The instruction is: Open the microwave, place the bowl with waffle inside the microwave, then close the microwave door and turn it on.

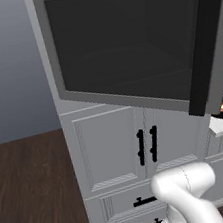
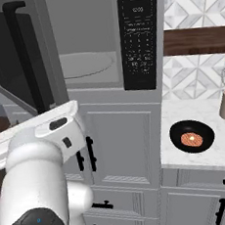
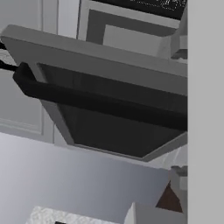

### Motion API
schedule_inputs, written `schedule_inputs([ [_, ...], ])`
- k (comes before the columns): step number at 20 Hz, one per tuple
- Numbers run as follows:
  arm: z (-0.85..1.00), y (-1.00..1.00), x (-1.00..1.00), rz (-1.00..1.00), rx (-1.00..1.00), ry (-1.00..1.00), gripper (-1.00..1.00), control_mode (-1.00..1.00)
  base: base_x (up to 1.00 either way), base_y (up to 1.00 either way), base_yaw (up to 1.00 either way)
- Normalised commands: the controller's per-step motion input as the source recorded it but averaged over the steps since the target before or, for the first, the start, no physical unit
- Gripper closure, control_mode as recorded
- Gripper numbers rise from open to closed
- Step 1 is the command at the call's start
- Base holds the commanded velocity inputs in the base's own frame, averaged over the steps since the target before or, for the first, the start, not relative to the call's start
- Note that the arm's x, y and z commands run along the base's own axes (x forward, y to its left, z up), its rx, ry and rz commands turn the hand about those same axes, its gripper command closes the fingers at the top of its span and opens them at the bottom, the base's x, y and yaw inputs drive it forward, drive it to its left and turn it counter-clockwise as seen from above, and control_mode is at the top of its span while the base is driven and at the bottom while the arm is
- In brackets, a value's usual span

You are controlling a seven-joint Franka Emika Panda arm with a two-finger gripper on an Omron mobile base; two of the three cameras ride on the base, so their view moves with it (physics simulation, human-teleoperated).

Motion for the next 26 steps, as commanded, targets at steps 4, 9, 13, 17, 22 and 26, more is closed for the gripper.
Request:
schedule_inputs([
  [4, 0.01, -0.78, 0.83, 0.03, 0.06, 0.04, -1.00, -1.00, 0.00, 0.00, 0.00],
  [9, -0.24, -0.07, 0.88, 0.00, 0.00, 0.02, -1.00, -1.00, 0.00, 0.00, 0.00],
  [13, -0.12, 0.00, 0.19, 0.01, 0.00, 0.00, -1.00, -1.00, 0.00, 0.00, 0.00],
  [17, -0.04, 0.00, 0.00, 0.10, 0.00, 0.00, -1.00, -1.00, 0.00, 0.00, 0.00],
  [22, 0.00, 0.06, 0.01, 0.29, 0.00, 0.01, -1.00, -1.00, 0.00, 0.00, 0.00],
  [26, 0.00, -0.01, 0.11, 0.41, 0.00, 0.04, -1.00, -1.00, 0.00, 0.00, 0.00],
])
